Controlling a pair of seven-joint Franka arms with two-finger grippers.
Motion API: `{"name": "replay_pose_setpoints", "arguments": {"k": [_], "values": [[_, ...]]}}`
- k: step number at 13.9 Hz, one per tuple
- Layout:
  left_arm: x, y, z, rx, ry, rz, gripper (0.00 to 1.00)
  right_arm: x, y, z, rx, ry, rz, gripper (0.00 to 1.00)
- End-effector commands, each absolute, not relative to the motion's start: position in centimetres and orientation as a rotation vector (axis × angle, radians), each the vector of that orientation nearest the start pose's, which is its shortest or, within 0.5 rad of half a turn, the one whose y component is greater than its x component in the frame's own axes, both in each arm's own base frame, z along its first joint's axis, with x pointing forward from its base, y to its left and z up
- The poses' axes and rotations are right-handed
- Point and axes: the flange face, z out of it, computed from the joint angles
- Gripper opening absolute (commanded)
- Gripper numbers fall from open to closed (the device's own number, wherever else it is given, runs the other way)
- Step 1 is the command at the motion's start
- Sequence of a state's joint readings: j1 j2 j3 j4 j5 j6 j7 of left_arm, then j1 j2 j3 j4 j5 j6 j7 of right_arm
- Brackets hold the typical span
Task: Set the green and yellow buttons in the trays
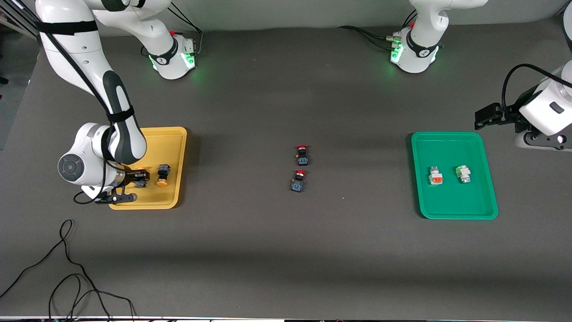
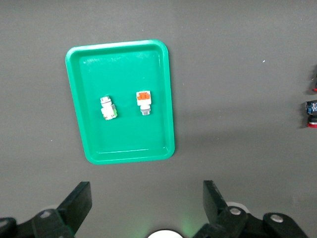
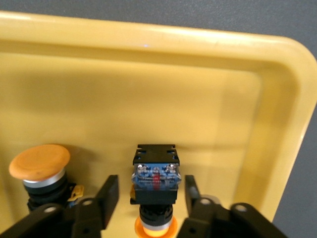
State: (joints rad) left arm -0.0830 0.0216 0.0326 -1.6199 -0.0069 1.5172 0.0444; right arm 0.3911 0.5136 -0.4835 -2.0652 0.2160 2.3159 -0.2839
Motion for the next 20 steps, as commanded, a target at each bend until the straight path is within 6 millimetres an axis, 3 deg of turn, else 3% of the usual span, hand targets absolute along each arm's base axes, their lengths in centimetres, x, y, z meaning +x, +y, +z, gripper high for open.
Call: {"name": "replay_pose_setpoints", "arguments": {"k": [1, 2, 5, 9, 12, 20], "values": [[54.5, -3.3, 59.8, -3.142, 0.143, 0.198, 1.0, 57.3, -4.6, 20.3, -3.165, -0.077, 0.278, 0.99], [54.4, -3.2, 59.9, -3.143, 0.145, 0.198, 1.0, 57.6, -4.2, 21.1, -3.155, -0.072, 0.282, 0.99], [54.4, -3.2, 60.0, -3.143, 0.152, 0.196, 1.0, 58.6, -3.3, 27.0, -3.105, -0.037, 0.225, 0.99], [54.4, -3.1, 60.0, -3.143, 0.155, 0.196, 1.0, 59.7, -1.0, 36.9, -3.048, 0.14, 0.219, 0.99], [54.3, -3.1, 60.2, -3.144, 0.155, 0.189, 1.0, 60.0, -0.7, 44.3, -3.081, 0.169, 0.294, 0.99], [54.3, -3.1, 60.2, -3.144, 0.157, 0.189, 1.0, 54.8, -3.8, 61.2, -3.122, 0.22, 0.182, 0.99]]}}
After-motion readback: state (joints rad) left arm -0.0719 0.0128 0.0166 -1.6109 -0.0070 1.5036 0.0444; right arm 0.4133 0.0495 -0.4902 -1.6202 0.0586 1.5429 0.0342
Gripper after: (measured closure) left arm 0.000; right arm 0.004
